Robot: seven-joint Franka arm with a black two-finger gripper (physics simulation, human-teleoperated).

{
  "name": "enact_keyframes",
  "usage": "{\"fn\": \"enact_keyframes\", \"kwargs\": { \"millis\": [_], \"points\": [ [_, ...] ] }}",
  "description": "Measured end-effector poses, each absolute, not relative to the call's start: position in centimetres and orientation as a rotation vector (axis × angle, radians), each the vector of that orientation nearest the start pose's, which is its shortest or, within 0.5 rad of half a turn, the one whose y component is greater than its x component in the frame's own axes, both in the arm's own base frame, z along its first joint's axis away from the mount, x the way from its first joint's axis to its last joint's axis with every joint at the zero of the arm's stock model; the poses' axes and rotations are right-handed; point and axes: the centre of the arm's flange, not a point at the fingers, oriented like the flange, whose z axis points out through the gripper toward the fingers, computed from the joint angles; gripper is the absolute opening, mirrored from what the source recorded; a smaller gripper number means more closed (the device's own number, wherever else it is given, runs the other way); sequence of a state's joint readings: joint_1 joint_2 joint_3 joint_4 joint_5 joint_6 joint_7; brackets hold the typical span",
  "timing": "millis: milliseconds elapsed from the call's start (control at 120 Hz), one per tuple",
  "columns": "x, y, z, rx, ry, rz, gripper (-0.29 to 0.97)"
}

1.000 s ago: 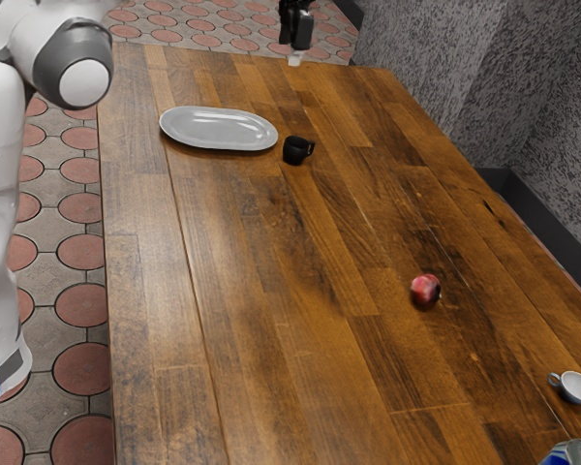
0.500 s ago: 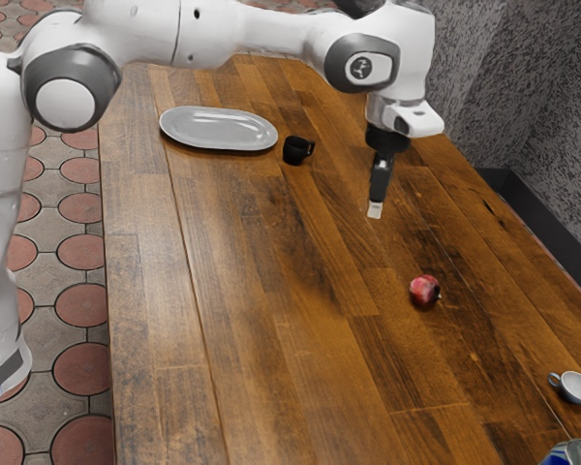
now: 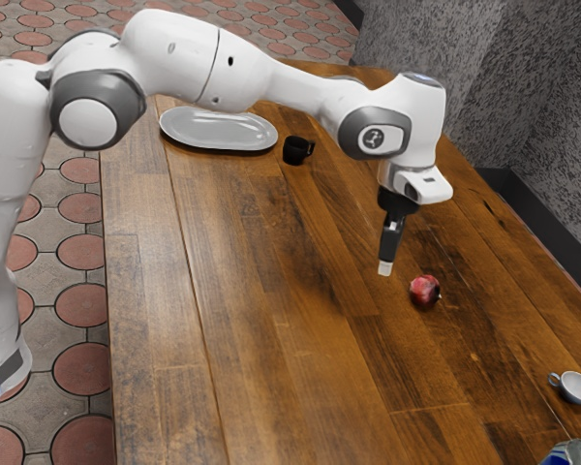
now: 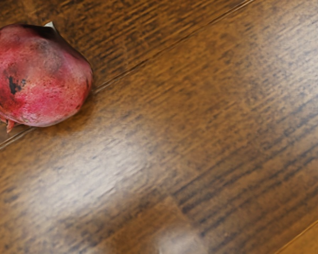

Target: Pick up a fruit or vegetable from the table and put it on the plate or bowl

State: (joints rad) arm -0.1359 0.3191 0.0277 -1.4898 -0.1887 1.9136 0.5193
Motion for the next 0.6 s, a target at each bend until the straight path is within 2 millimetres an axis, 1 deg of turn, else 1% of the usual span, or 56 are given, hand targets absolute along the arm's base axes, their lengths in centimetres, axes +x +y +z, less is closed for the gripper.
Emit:
{"fn": "enact_keyframes", "kwargs": {
  "millis": [233,367,475,600],
  "points": [
    [67.3,-9.0,48.3,-3.151,0.931,-0.215,0.66],
    [68.1,-9.8,49.0,-3.138,0.952,-0.268,0.66],
    [68.8,-9.9,48.0,-3.139,0.949,-0.266,0.66],
    [69.6,-10.0,48.0,-3.133,0.948,-0.299,0.66]
  ]
}}
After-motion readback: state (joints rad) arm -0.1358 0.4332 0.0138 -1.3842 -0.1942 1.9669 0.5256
